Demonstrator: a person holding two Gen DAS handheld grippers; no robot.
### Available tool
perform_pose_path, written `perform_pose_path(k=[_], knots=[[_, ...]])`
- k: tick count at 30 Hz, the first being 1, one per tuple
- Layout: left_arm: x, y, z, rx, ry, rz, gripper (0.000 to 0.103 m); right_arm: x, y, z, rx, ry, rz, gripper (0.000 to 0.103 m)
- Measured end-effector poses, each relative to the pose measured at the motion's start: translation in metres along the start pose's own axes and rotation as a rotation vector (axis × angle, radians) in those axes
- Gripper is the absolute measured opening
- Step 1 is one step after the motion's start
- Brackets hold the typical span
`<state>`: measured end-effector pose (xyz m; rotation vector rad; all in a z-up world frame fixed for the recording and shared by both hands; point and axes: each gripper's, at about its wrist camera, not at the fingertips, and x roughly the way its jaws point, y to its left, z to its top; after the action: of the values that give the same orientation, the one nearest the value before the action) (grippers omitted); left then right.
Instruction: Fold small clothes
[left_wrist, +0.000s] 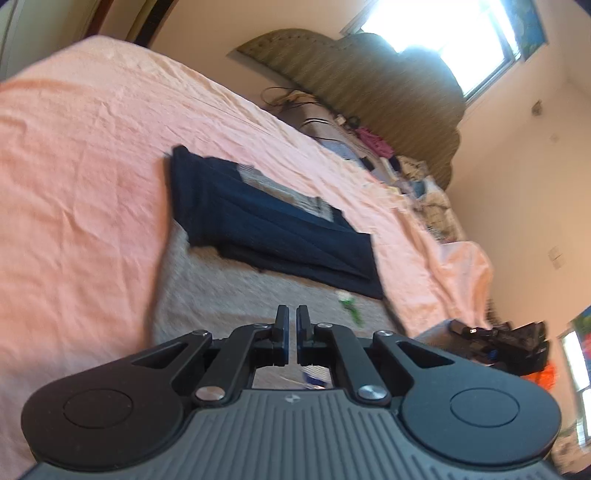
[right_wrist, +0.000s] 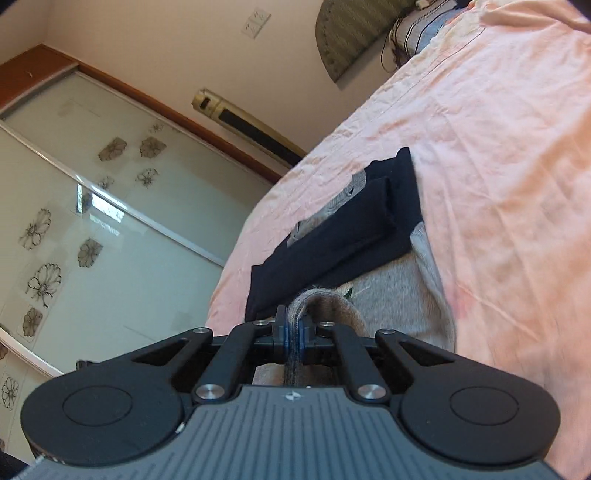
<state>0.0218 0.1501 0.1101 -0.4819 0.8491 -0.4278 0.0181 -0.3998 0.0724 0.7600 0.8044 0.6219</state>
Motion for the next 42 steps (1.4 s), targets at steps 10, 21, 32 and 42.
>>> perform_pose_path(k=[10, 21, 32, 42], knots=[[0.036, -0.05, -0.102, 0.702, 0.193, 0.252, 0.064, -0.011, -0.026, -0.041, 0.08, 0.048, -0.043, 0.011], [0.045, -0.037, -0.107, 0.508, 0.303, 0.141, 0.012, -0.028, -0.014, -0.06, 0.074, 0.052, -0.022, 0.011], [0.018, -0.057, -0.058, 0.524, 0.034, 0.191, 0.006, -0.027, -0.008, -0.03, 0.068, -0.03, 0.024, 0.011], [0.072, -0.026, 0.102, 0.402, -0.285, 0.344, 0.006, 0.054, -0.038, 0.107, 0.146, -0.141, 0.042, 0.011]])
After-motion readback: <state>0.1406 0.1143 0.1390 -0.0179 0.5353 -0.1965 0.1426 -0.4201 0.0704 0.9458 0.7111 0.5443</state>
